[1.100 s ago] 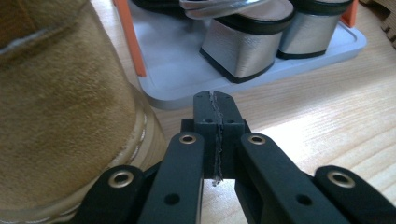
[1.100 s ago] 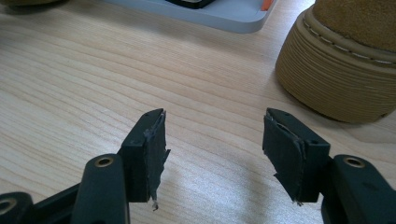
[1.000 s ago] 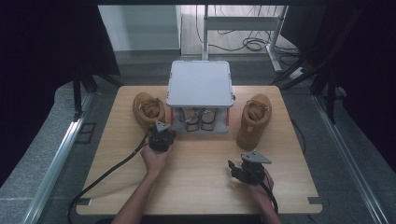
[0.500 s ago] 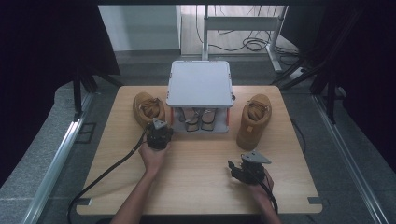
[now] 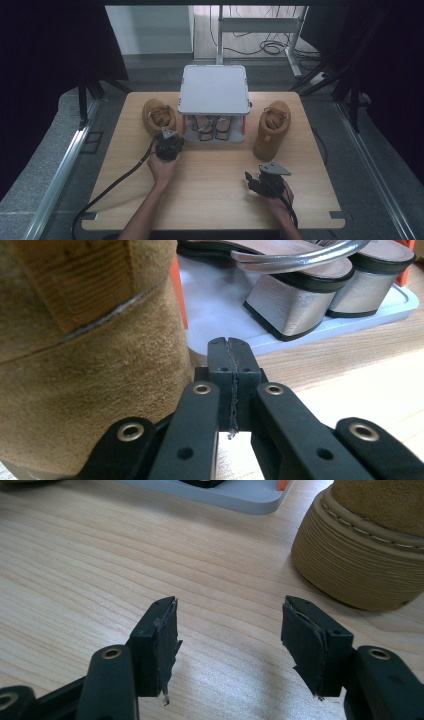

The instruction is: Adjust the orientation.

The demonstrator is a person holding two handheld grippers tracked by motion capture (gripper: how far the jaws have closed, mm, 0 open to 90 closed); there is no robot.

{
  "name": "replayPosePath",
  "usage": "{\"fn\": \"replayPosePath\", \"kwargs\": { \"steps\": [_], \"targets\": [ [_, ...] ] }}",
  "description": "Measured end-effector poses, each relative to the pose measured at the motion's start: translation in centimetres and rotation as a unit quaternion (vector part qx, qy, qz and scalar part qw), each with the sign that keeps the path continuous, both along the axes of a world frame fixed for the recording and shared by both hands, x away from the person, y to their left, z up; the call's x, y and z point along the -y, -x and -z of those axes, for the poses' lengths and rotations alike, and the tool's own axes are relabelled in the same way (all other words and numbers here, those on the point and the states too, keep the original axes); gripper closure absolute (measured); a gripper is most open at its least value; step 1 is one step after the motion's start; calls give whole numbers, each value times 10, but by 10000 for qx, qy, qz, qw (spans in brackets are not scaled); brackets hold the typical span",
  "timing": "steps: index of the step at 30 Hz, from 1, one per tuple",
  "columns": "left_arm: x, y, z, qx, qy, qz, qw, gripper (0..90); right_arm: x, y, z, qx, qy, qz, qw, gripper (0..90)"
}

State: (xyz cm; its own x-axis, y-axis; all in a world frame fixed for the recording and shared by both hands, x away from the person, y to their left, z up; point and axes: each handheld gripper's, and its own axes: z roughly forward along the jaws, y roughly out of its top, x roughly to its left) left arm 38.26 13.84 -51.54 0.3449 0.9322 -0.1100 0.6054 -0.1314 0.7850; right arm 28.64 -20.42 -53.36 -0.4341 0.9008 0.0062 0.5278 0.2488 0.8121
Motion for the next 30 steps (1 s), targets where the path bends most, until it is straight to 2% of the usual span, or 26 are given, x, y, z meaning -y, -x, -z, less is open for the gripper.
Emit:
{"fn": "replayPosePath", "kwargs": {
  "steps": [30],
  "targets": [
    [-25, 18, 1, -15, 139, 0, 9999, 900, 0, 0, 1, -10, 26, 3, 10000, 397]
  ]
}}
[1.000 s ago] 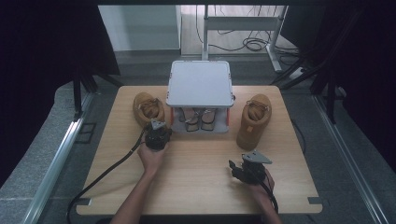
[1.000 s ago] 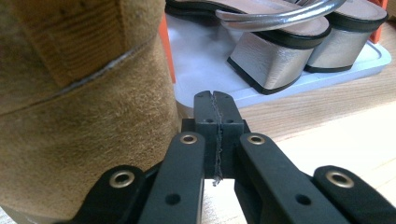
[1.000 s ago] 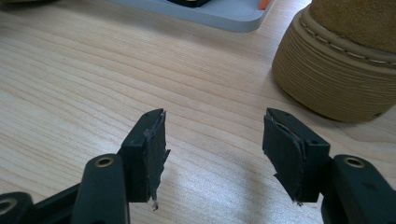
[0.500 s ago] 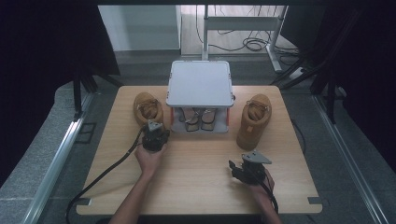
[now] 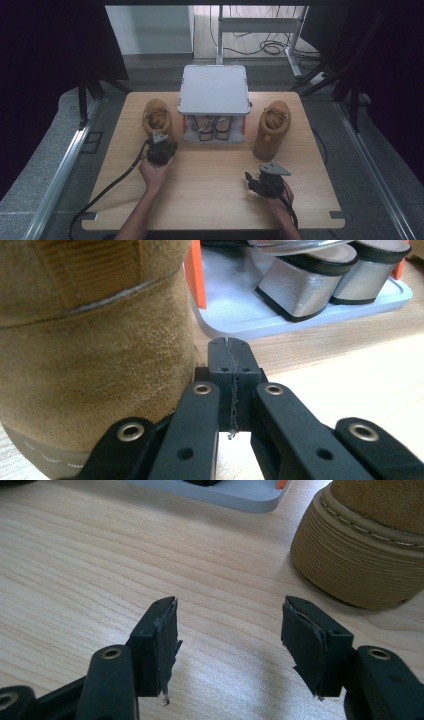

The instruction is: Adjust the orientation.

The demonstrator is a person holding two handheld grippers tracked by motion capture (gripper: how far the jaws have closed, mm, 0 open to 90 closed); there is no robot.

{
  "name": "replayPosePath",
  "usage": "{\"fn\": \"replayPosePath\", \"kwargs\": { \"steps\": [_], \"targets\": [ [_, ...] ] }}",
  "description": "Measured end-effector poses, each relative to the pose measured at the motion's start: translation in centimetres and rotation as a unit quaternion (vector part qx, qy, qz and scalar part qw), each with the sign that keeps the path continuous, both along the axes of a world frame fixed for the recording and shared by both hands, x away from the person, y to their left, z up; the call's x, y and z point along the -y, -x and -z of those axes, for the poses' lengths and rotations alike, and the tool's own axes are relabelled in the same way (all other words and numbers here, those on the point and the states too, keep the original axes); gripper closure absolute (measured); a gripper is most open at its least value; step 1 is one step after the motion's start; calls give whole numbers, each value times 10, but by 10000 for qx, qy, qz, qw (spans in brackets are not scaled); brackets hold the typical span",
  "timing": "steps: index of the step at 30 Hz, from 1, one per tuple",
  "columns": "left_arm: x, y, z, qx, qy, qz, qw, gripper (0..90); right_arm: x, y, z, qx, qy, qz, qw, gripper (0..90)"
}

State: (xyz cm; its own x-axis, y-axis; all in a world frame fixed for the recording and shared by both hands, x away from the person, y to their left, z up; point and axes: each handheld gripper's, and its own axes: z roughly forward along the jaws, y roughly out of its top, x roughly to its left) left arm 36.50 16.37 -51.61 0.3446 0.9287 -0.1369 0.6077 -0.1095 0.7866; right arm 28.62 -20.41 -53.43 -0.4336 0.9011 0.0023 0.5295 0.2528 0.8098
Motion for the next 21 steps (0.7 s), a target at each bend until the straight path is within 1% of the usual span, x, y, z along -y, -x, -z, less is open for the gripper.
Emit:
{"fn": "replayPosePath", "kwargs": {
  "steps": [5, 8, 13, 16, 21],
  "targets": [
    [-5, 4, 0, 4, 35, -22, 10000, 900, 0, 0, 0, 1, 3, 1, 10000, 396],
    [-9, 6, 0, 12, 19, -37, 10000, 900, 0, 0, 0, 8, 14, 3, 10000, 396],
    [-17, 11, 1, 5, 69, -73, 9999, 900, 0, 0, 0, 8, 16, 8, 10000, 396],
    [-22, 14, 1, 5, 47, -96, 9999, 900, 0, 0, 0, 13, 27, 1, 10000, 396],
    [-31, 19, 1, 6, 92, -149, 9998, 900, -1, 0, 0, 7, 20, 6, 10000, 396]
  ]
}}
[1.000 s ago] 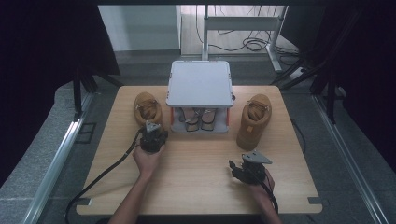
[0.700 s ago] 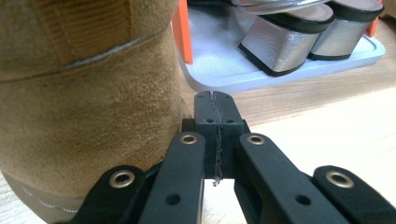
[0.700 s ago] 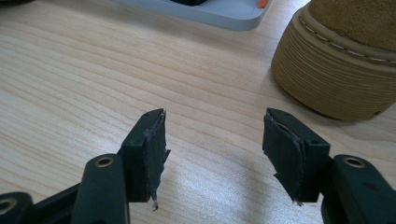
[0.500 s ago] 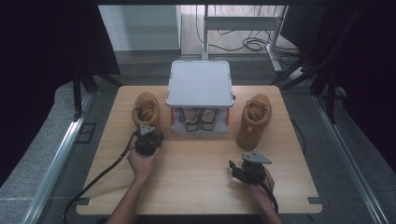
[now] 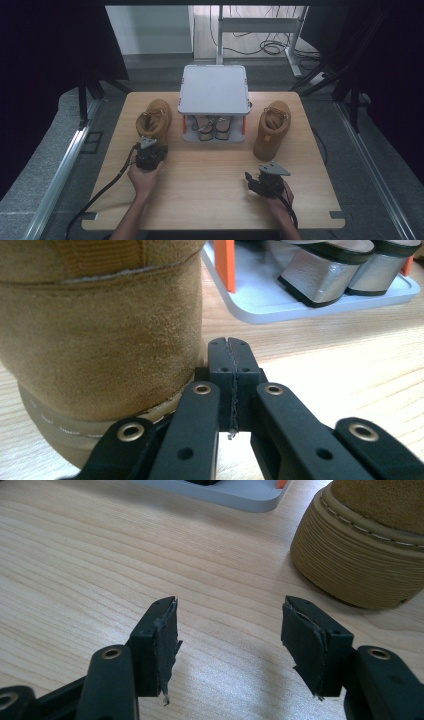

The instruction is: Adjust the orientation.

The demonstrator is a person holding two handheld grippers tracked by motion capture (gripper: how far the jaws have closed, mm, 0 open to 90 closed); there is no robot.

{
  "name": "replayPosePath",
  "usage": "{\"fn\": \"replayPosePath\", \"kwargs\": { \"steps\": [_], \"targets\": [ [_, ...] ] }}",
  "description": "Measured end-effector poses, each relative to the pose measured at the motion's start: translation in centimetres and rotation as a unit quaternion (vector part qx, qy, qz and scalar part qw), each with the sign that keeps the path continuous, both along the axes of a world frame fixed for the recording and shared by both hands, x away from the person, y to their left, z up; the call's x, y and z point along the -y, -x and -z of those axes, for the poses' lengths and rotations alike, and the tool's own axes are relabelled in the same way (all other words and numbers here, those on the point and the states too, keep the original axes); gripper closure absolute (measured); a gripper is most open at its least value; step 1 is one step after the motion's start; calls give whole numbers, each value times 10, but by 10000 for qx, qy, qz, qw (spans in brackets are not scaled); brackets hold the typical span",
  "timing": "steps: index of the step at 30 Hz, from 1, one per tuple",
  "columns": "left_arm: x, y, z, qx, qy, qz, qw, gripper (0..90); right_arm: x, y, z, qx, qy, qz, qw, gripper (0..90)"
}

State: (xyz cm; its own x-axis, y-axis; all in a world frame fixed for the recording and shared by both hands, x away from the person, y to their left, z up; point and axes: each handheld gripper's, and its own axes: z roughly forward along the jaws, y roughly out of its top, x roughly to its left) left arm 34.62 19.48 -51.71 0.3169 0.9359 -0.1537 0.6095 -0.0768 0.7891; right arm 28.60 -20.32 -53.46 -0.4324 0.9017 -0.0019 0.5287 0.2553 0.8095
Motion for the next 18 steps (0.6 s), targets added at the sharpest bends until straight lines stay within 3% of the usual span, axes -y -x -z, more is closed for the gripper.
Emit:
{"fn": "replayPosePath", "kwargs": {
  "steps": [18],
  "targets": [
    [-44, 15, 0, -38, 71, -296, 9995, 900, 0, 0, 0, 35, 48, 33, 10000, 399]
  ]
}}
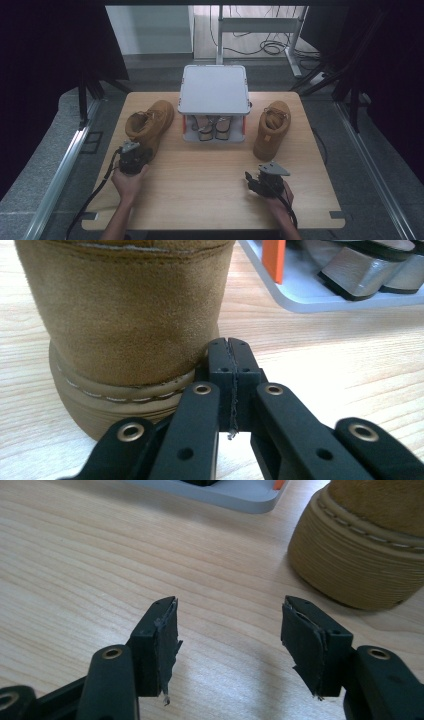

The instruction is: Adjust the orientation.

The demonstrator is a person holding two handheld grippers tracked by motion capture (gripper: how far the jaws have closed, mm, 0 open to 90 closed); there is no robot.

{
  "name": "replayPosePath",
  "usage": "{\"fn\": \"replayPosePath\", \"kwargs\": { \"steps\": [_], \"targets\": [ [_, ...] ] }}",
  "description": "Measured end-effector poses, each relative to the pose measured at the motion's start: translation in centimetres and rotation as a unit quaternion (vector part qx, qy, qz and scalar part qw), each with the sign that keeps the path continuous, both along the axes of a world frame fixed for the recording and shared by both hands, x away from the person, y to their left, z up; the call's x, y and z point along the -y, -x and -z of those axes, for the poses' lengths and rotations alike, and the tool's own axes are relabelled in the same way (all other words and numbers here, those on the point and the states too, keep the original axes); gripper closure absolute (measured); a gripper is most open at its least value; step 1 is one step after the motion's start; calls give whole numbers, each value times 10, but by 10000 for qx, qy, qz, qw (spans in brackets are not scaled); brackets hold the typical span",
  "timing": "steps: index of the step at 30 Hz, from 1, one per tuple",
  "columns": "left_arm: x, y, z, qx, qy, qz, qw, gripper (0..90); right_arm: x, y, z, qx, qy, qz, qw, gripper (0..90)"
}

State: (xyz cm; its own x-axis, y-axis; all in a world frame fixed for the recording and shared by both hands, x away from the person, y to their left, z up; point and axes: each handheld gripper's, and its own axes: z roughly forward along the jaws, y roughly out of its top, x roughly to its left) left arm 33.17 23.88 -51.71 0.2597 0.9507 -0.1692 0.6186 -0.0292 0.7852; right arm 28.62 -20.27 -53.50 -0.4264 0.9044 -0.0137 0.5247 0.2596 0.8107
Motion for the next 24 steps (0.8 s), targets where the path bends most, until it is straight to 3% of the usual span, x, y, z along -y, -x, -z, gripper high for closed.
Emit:
{"fn": "replayPosePath", "kwargs": {
  "steps": [15, 24],
  "targets": [
    [-30, 2, -2, -75, -49, -256, 9996, 900, 3, 0, -2, 40, -98, 68, 9999, 406],
    [-40, 2, -2, -76, 54, -409, 9991, 900, 3, -1, -1, 27, -93, 61, 9999, 409]
  ]
}}
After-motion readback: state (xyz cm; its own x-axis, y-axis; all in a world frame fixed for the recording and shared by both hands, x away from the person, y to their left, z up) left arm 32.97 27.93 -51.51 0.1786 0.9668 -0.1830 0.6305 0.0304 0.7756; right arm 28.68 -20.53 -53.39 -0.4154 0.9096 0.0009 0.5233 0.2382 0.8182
